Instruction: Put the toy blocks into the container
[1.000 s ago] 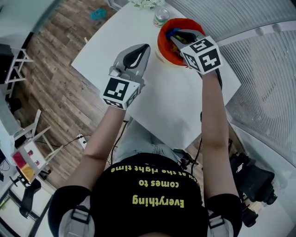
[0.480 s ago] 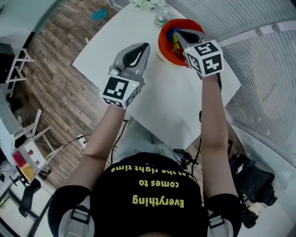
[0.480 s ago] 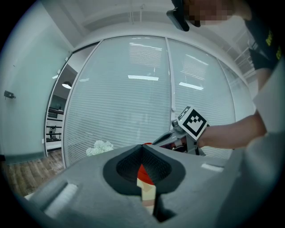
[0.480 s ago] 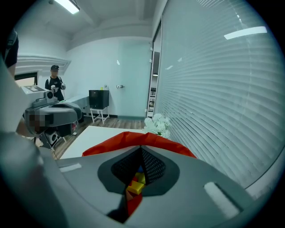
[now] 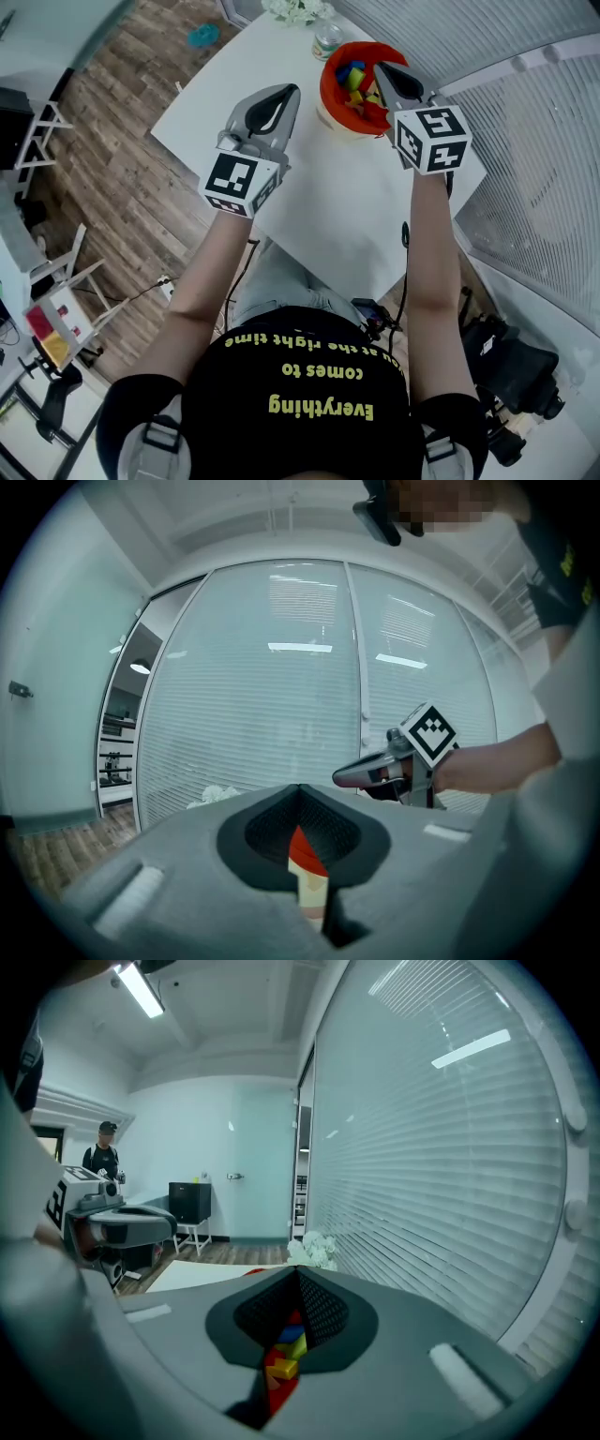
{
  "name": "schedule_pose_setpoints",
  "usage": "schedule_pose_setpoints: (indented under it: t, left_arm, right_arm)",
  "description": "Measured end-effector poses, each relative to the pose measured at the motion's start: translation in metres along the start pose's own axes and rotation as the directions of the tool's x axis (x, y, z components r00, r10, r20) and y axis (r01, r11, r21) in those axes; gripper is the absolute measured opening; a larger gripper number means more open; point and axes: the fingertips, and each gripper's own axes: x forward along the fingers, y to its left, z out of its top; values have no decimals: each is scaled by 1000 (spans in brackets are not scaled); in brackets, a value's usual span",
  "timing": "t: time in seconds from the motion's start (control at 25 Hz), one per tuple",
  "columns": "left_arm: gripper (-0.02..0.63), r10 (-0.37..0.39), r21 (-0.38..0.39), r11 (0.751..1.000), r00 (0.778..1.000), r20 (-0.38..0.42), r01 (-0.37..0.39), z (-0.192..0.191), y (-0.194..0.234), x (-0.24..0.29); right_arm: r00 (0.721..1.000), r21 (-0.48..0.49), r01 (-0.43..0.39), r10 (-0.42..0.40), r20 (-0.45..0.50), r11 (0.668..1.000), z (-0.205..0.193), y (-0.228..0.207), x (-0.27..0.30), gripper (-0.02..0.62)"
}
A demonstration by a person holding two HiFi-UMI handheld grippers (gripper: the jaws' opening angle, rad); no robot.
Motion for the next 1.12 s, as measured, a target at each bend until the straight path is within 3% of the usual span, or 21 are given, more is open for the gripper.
schedule_pose_setpoints:
  t: [0.6,1.12]
  left_arm:
    - [0,10,29,1000,999,38,-11,28,-4,-19]
    - [0,34,5,999,997,62,-35,43,-5,-44]
  right_arm:
    - [973,31,91,-95,212,995,51,9,-70,6]
    - [931,145,177,-213,295,973,45,6,-135,6]
